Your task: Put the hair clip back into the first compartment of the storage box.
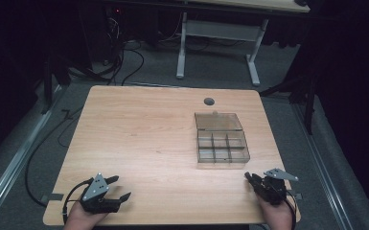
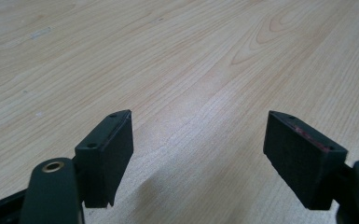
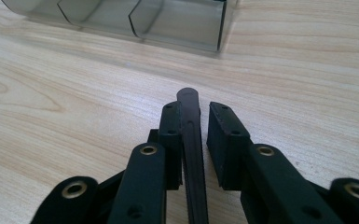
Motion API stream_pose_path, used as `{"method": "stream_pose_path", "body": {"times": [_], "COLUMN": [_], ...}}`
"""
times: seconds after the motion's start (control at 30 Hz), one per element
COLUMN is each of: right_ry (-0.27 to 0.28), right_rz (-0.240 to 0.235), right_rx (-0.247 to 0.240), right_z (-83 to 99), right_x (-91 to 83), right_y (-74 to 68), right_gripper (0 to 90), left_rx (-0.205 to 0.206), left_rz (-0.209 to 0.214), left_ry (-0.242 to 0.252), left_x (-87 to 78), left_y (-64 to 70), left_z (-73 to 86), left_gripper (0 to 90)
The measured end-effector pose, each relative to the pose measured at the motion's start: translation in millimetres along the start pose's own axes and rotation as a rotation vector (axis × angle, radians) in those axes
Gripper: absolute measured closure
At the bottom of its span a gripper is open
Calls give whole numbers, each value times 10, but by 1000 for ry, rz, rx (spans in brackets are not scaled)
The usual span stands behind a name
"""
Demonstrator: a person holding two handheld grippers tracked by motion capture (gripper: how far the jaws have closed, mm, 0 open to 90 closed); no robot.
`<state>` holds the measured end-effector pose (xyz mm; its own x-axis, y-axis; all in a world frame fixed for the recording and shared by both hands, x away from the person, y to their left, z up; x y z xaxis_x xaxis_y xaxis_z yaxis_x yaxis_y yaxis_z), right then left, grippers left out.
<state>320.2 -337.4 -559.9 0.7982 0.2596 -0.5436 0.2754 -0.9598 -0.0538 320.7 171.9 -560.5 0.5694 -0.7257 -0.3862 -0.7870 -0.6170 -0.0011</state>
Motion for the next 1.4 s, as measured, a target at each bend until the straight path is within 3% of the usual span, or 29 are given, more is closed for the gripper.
{"method": "stream_pose_path", "body": {"times": [0.23, 0.77, 1.1, 1.4], "right_ry": [-7, 33, 38, 27], "right_rz": [2, 3, -37, -102], "right_rx": [-16, -16, -36, -77], "right_z": [1, -70, -109, -150], "right_x": [12, -53, -20, 84], "right_y": [-11, -28, -166, -428], "right_gripper": [788, 790, 790, 789], "left_rx": [0, 2, 3, 5], "left_rz": [1, 1, 1, 4], "left_ry": [-1, -2, -3, -4], "left_x": [0, 2, 4, 4], "left_y": [0, 1, 3, 5], "left_z": [0, 0, 1, 1], "left_gripper": [246, 247, 247, 246]}}
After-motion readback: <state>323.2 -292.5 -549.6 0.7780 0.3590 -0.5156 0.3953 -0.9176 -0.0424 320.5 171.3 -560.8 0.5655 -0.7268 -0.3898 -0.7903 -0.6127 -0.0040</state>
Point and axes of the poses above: each handheld gripper's, and its own axes: x roughly forward along the jaws, z roughly out of its underside, y roughly to its right, the point moved 5 cm from there along x, roughly forward along the jaws, and after that the axes turned 10 degrees about y, right-handed, at the moved point
